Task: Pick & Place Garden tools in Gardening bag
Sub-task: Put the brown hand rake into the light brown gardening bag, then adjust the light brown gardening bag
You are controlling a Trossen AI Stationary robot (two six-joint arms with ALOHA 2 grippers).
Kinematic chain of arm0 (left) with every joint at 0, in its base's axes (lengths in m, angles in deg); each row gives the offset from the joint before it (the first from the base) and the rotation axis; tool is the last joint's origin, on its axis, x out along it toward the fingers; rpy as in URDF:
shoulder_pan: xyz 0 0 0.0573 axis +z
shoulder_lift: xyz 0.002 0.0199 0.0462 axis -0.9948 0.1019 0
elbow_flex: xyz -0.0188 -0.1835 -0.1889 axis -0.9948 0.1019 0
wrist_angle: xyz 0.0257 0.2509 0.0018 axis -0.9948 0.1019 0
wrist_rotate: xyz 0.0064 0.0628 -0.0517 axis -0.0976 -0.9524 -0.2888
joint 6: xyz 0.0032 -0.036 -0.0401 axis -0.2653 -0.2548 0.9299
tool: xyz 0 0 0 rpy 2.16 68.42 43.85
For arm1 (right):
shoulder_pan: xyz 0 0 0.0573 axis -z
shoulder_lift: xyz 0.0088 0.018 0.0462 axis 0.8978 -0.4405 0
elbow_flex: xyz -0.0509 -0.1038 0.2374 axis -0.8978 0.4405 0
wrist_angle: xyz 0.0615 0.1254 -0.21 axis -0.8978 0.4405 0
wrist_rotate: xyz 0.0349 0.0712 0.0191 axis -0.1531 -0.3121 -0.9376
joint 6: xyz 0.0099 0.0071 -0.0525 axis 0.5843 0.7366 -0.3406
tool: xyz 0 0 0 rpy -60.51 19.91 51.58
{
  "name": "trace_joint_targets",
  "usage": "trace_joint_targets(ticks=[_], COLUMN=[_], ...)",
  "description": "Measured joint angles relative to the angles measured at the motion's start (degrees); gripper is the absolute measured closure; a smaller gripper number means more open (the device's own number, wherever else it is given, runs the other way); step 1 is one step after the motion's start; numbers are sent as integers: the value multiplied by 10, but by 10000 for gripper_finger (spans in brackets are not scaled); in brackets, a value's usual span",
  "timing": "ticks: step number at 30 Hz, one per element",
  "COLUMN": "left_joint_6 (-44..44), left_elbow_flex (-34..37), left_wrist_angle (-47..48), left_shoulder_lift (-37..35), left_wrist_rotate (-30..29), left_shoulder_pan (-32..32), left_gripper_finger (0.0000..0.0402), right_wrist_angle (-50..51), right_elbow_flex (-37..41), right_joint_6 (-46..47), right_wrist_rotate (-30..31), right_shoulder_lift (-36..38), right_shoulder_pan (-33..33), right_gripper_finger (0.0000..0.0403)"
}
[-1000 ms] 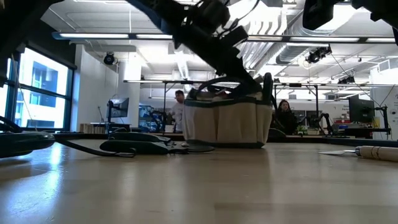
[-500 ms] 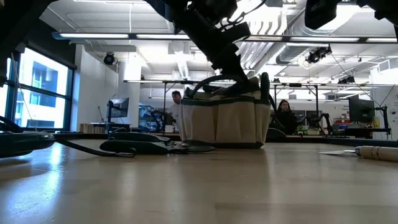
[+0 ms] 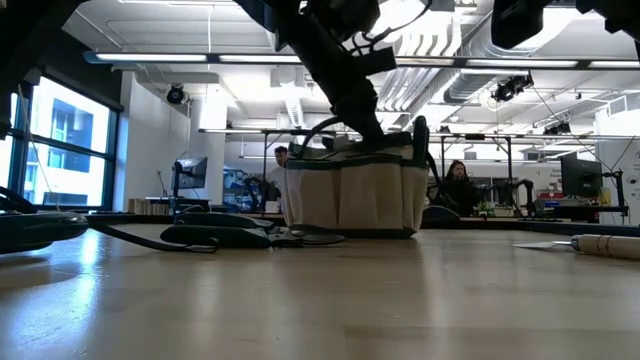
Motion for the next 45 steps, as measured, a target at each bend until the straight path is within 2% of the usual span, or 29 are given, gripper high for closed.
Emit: trace_joint_targets(ticks=[7,10,13,18,28,39,45], left_joint_6=[0,-1,0,2,5,0,4], left_elbow_flex=[0,0,0,0,0,0,0], left_wrist_angle=[2,5,2,1,-12,-45,-5], left_shoulder_lift=[0,0,0,0,0,-35,-76], left_wrist_rotate=[2,22,42,38,33,-121,-160], left_shoulder_pan=[0,0,0,0,0,-16,-35], left_gripper_finger=[345,345,318,256,244,243,243], right_wrist_angle=[9,12,12,13,14,23,30], right_elbow_flex=[0,0,0,0,0,0,0], right_joint_6=[0,0,2,2,2,16,16], right_wrist_rotate=[0,0,0,0,0,0,0], right_shoulder_lift=[0,0,0,0,0,0,0], right_shoulder_pan=[0,0,0,0,0,0,0], right_gripper_finger=[212,212,212,212,212,212,212])
